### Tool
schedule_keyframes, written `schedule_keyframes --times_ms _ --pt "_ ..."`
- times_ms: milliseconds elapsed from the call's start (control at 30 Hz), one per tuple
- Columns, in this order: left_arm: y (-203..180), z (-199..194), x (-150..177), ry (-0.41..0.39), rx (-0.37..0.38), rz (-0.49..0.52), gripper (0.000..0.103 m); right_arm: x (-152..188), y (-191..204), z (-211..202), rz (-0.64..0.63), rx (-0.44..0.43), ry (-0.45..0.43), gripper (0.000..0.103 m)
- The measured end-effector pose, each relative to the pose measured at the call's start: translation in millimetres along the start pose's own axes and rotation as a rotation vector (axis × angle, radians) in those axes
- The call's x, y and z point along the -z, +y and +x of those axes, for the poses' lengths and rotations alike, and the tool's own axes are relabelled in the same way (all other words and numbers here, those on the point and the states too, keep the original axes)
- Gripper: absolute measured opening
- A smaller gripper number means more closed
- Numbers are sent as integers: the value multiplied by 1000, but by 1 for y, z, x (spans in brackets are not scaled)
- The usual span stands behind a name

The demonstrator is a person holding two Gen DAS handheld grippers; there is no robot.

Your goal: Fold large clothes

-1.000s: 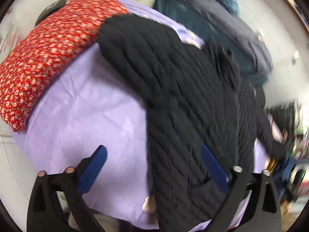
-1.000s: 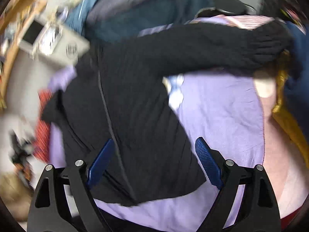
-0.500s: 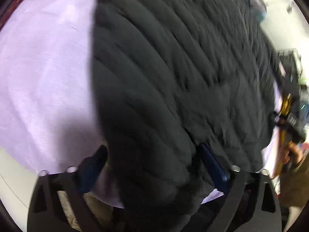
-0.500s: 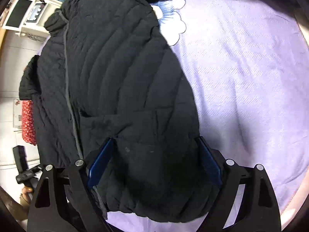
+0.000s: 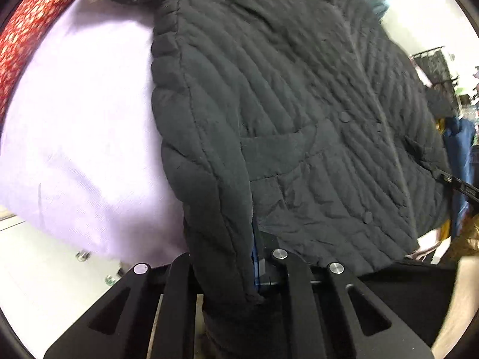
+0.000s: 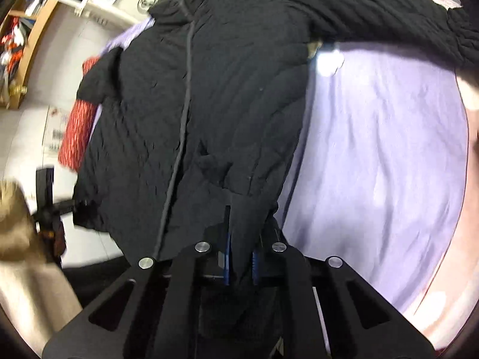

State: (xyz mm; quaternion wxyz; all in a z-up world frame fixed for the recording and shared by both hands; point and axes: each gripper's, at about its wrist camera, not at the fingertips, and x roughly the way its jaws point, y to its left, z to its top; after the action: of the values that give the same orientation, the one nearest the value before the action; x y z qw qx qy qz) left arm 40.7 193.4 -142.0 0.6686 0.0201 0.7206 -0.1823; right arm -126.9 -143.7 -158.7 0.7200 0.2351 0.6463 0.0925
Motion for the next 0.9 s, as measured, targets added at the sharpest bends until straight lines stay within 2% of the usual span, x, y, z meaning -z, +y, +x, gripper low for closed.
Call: schedule_keyframes --times_ms 100,167,233,300,333,400,433,533,667,767,867,900 --pt "15 24 0 43 -37 -30 17 25 -1 24 -10 61 61 12" --pt "23 46 -8 69 -78 -66 40 28 -13 45 18 99 99 21" --pt "24 56 -8 76 -90 -89 52 26 -27 60 66 133 139 40" --pt "24 57 -16 94 -119 -88 68 20 -31 58 92 129 153 43" --pt "28 52 -19 93 -128 -78 75 18 -31 54 84 136 152 50" --pt "30 33 -32 43 -190 -45 81 11 -30 42 52 196 144 67" --pt "35 20 -39 10 -229 -43 83 6 -31 30 27 253 126 68" --pt "57 -19 -65 -92 -291 -93 84 -12 -37 1 -15 320 68 68" --pt "60 -67 -113 -233 -287 -123 86 -52 -42 -33 -64 365 -7 68" --pt "36 -79 -157 -293 -271 -60 87 -98 -14 -40 -136 375 -51 68" --pt "-3 -64 -172 -310 -253 31 87 -127 30 -22 -258 358 -69 68" --pt "-22 -60 -159 -304 -226 64 87 -133 46 -14 -308 375 -73 68"
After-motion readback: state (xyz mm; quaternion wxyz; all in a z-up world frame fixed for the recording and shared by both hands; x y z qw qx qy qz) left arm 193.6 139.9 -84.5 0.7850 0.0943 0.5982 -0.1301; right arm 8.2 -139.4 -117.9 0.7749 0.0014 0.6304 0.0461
